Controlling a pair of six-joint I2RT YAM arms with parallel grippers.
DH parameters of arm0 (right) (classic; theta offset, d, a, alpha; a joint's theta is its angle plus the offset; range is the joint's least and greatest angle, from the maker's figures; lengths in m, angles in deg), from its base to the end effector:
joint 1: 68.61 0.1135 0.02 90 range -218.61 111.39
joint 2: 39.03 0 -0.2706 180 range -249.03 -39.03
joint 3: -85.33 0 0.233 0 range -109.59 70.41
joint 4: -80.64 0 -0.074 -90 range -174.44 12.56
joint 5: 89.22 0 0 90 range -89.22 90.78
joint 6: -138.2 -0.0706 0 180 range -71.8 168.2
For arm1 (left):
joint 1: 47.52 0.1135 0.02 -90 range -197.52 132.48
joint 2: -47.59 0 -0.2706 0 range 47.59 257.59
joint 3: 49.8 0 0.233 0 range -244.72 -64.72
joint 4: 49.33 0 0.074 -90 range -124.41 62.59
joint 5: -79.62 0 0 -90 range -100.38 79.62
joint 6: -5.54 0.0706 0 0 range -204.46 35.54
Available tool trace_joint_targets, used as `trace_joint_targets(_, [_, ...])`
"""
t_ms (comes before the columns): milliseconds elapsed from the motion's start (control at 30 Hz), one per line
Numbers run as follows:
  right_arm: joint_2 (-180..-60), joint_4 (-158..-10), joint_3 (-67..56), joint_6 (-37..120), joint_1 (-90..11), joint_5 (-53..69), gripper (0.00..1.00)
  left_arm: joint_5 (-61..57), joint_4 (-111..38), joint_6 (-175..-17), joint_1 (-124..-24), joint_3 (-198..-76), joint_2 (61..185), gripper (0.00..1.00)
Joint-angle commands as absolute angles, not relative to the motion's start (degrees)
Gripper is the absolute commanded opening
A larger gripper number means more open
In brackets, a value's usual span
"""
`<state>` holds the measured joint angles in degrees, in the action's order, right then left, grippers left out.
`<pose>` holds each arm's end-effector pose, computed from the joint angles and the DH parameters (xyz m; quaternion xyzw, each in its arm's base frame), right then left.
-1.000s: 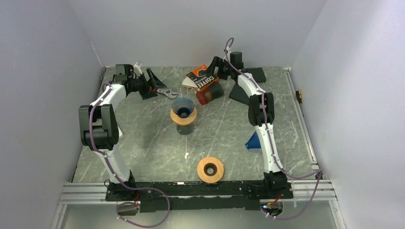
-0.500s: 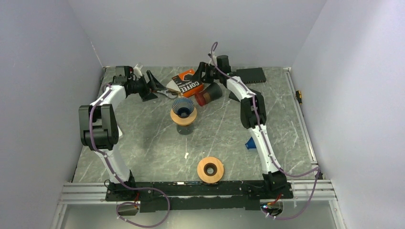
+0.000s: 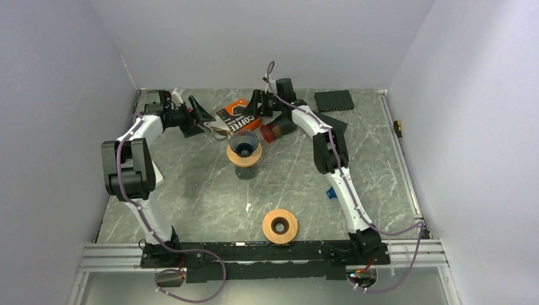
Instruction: Place the coffee filter in the dripper
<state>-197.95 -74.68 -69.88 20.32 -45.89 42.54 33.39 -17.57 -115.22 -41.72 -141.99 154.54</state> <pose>0.5504 0.2815 0.1355 -0.1462 0.8099 0.4812 0.3018 0.4130 -0.0071 0.2223 -0.1393 0.8617 -0.4123 0.2608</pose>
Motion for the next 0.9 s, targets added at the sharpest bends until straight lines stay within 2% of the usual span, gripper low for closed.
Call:
trace_joint_targets(0, [-193.74, -76.72, -66.66, 21.04, -44.47, 46.02, 0.9, 34.48, -19.52, -116.07, -40.32, -140.2, 152.18, 0.91])
trace_joint_targets(200, [-184.87, -82.07, -56.74, 18.13, -47.39, 47.17, 0.99, 37.99, -25.21, -122.04, -38.93, -137.39, 153.46, 0.81])
trace_joint_targets(600, [-161.12, -91.13, -33.06, 14.71, -53.47, 45.38, 1.0, 40.71, -38.61, -131.57, -38.73, -132.62, 157.63, 0.69])
trace_joint_targets(800, [-147.78, -92.25, -20.14, 14.18, -55.87, 41.46, 1.0, 41.21, -45.96, -136.9, -38.73, -131.3, 161.02, 0.57])
trace_joint_targets(867, [-144.1, -88.84, -17.75, 16.05, -56.4, 39.02, 1.0, 41.21, -47.2, -137.64, -38.73, -131.08, 161.85, 0.56])
